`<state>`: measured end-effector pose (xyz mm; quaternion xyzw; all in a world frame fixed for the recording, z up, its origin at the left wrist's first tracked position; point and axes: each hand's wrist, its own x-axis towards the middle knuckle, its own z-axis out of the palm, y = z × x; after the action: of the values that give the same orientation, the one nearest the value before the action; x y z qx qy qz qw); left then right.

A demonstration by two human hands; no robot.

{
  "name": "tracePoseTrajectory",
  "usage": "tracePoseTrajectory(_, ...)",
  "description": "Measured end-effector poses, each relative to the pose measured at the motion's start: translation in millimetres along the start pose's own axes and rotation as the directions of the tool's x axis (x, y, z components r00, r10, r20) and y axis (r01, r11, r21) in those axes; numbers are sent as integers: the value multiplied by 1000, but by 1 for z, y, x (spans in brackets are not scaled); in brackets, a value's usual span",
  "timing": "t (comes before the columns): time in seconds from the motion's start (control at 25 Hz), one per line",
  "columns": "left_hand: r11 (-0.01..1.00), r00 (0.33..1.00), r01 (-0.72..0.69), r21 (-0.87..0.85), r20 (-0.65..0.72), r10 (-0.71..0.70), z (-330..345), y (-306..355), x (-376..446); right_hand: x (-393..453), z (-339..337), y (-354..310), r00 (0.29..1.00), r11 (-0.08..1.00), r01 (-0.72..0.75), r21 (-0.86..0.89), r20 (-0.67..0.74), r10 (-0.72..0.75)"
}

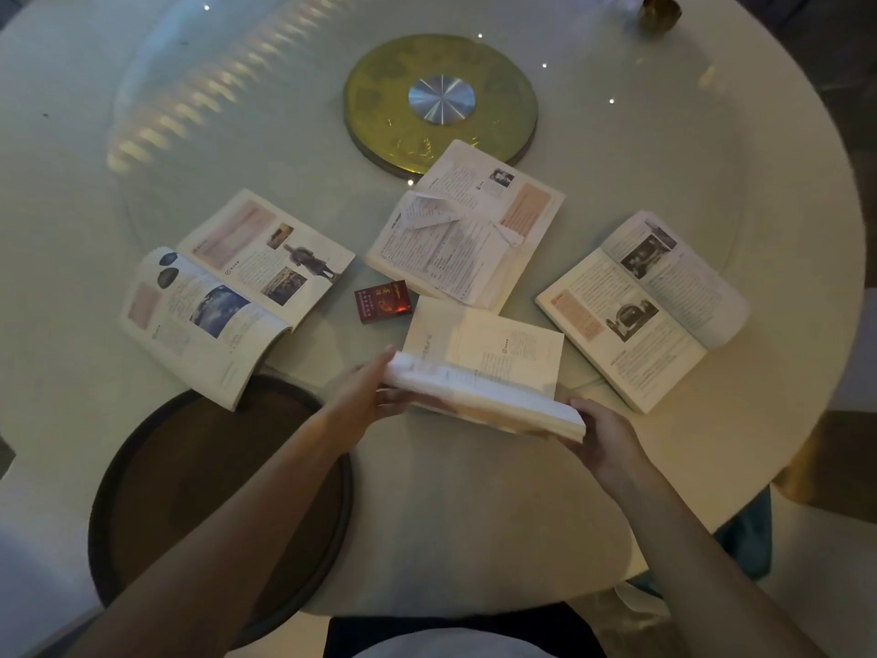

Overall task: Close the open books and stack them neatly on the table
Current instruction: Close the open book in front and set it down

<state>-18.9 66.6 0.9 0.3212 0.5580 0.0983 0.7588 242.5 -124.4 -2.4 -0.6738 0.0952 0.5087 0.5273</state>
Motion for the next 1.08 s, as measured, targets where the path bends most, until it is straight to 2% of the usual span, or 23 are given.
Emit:
tracePoseTrajectory(0.08,994,1000,-4,-108,-24,2,9,4,6,16,7,-9,999,995,-35,94,23,33)
tracePoseTrajectory(0.16,995,997,23,-102,-72,-30,18,-2,12,31,13,-15,999,998,-32,49,28,31)
tracePoseTrajectory(0.24,997,992,72,5,-105,-71,32,-19,16,44,17,-20,999,990,0,-143,43,7)
tracePoseTrajectory(0.28,995,988,101,20,-119,-98,41,-30,16,52,18,-21,999,943,35,-331,32,-26)
tracePoseTrajectory(0.32,992,984,127,22,-131,-123,50,-42,18,61,18,-22,995,809,76,-583,-3,-96)
tracePoseTrajectory(0.36,990,980,143,18,-142,-139,60,-52,18,71,18,-23,974,576,106,-811,-31,-223)
tracePoseTrajectory(0.4,989,978,149,13,-153,-145,69,-60,19,80,21,-27,930,338,150,-929,16,-368)
tracePoseTrajectory(0.44,990,974,140,-4,-178,-139,80,-67,21,90,25,-30,885,156,222,-962,132,-447)
tracePoseTrajectory(0.48,992,970,124,-6,-210,-122,86,-72,23,95,31,-32,843,33,313,-949,262,-470)
tracePoseTrajectory(0.56,997,952,81,13,-297,-73,95,-76,28,104,40,-33,812,-143,388,-910,412,-413)
tracePoseTrajectory(0.64,996,923,75,56,-382,-48,98,-76,31,105,37,-23,782,-266,360,-894,445,-436)
tracePoseTrajectory(0.68,994,910,71,80,-413,-32,97,-75,30,101,32,-16,774,-280,342,-897,438,-458)
tracePoseTrajectory(0.72,988,897,73,133,-442,-6,94,-74,28,94,27,-10,789,-250,330,-910,412,-456)
tracePoseTrajectory(0.88,869,870,38,493,-443,214,77,-75,27,72,10,22,888,30,352,-935,324,-328)
tracePoseTrajectory(0.96,837,869,42,546,-433,239,70,-76,34,62,4,35,915,196,368,-909,317,-250)
tracePoseTrajectory(1.08,754,846,37,655,-422,325,83,-62,29,55,-2,35,929,324,365,-873,322,-180)
